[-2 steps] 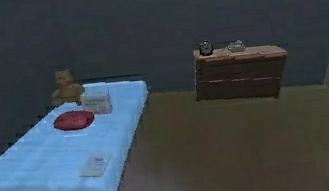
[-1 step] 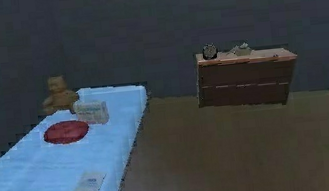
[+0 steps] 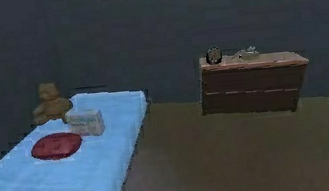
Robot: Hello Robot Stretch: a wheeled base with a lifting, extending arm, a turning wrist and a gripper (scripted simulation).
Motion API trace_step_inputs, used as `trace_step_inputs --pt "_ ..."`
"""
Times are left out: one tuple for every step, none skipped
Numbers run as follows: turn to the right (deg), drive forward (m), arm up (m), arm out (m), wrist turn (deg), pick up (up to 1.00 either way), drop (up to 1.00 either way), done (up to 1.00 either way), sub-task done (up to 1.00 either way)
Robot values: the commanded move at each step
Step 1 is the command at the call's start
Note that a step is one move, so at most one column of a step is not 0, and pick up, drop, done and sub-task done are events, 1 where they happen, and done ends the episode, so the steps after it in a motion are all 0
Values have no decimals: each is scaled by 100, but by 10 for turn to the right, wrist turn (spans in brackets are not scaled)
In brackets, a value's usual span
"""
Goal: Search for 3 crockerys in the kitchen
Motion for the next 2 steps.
trace_step_inputs --pt "450 0 0 0 0 0 0 0 0" --pt "60 0 0 0 0 0 0 0 0"
